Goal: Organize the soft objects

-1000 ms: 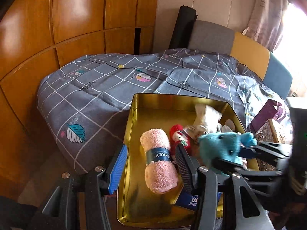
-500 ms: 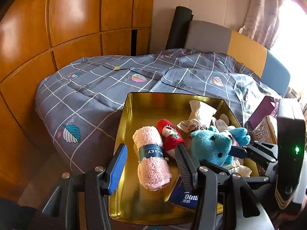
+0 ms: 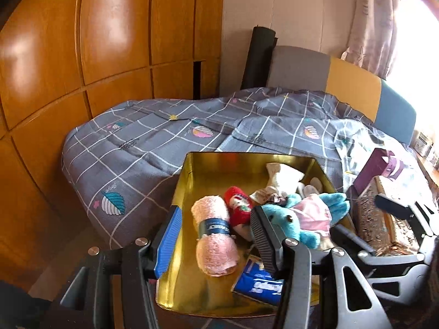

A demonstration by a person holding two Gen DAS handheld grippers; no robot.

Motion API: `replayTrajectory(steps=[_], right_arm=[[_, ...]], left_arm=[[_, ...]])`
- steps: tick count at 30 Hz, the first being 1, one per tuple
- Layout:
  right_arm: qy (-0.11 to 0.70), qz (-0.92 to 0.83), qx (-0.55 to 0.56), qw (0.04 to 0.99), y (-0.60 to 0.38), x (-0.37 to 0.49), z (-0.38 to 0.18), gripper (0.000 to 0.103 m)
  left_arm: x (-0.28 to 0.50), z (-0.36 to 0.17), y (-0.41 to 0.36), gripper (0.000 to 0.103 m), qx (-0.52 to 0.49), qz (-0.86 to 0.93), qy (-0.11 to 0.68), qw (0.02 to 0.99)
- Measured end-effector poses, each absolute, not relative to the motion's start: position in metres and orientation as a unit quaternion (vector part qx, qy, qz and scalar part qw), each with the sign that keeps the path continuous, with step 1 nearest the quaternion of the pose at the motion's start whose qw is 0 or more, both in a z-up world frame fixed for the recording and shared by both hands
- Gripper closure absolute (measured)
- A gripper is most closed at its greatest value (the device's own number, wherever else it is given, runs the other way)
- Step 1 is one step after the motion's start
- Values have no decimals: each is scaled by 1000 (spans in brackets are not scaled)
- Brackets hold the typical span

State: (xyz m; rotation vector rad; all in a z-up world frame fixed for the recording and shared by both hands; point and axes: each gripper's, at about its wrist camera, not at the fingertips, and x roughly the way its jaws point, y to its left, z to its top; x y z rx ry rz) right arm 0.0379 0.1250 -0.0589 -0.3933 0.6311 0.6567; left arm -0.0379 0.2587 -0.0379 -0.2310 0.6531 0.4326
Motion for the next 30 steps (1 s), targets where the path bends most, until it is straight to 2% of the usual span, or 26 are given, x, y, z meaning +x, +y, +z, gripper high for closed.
replayTrajectory(steps=[3,6,9,15,30], right_arm=[[276,276,-171,905,107,29,-45,10],[259,239,-148,924,88,22,-36,3],[261,216,-125,933,70,20,-31,2],[270,187,-102,939,45,20,-30,2],[265,162,-80,947,25,16,-35,2]], left_arm=[[-40,-31,245,48,-109,201,307,924],[-43,-24,230,32,-106,188,289,933],[-46,-17,216,32,-101,178,271,941],[-39,-13,199,29,-89,179,282,939],[-39,-15,184,29,-68,200,285,935]])
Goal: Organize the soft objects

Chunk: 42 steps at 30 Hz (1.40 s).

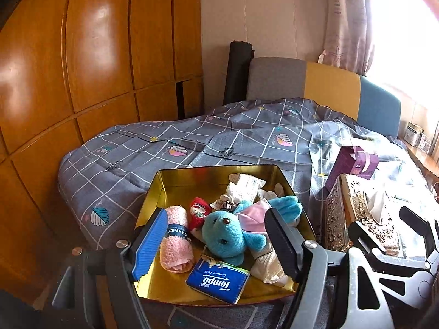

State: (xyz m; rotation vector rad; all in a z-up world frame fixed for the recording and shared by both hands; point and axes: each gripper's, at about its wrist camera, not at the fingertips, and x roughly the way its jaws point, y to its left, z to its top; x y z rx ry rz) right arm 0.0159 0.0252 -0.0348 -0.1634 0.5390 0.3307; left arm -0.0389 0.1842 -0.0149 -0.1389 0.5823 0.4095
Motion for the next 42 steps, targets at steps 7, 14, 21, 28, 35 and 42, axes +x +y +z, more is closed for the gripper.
replayTrajectory(steps=[7,14,21,28,35,42], right_arm=[[265,163,-81,947,28,16,-34,2],[269,165,-82,945,31,16,-36,2],[271,167,-85,944,33,16,-38,2],[271,167,-87,944,34,15,-39,2],[271,167,-89,944,37,15,-39,2],[271,165,-92,944,37,14,-40,2]], left_arm=[[-38,-16,186,29,-70,206,287,933],[-39,-16,187,29,-72,211,288,931],[-41,-17,187,29,-75,215,288,930],[-44,-17,188,29,-81,220,285,930],[-43,-18,187,29,-79,219,287,929],[-42,-20,184,29,-65,217,289,930]])
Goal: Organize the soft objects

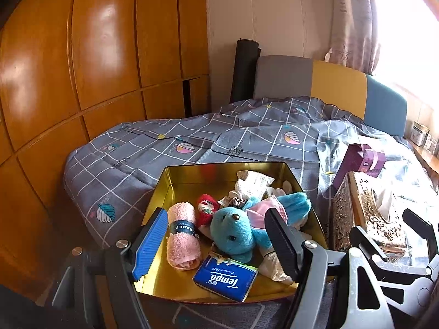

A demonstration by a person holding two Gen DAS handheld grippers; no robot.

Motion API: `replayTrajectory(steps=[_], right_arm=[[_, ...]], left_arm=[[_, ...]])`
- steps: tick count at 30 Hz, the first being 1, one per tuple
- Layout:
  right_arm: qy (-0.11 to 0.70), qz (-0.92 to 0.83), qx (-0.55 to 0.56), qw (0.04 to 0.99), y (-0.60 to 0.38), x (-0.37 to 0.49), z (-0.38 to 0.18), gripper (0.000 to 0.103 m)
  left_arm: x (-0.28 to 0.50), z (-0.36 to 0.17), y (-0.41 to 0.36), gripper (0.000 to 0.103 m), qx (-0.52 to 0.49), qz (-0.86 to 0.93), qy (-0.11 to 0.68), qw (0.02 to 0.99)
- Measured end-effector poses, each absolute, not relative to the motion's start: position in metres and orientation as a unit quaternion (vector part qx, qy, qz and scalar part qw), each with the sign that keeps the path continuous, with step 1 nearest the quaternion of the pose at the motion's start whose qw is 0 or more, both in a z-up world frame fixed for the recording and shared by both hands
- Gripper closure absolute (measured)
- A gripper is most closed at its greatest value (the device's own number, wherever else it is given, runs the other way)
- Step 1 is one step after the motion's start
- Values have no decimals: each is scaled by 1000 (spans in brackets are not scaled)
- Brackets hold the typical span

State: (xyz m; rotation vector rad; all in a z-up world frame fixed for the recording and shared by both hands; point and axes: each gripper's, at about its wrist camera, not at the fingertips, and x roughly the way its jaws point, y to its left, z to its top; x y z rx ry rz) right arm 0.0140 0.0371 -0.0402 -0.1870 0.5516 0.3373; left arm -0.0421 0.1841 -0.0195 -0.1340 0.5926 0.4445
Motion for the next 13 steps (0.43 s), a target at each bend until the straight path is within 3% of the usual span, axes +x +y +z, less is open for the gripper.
replayTrajectory(steps=[2,6,13], right_arm=[[270,166,-93,944,37,14,-40,2],[270,165,-95,944,38,13,-41,2],[265,164,-94,946,36,12,-39,2]], left_arm=[[-42,-20,185,29,-66,214,293,930],[-42,-22,187,43,-71,212,293,930],[-45,-18,187,44,-71,208,280,935]])
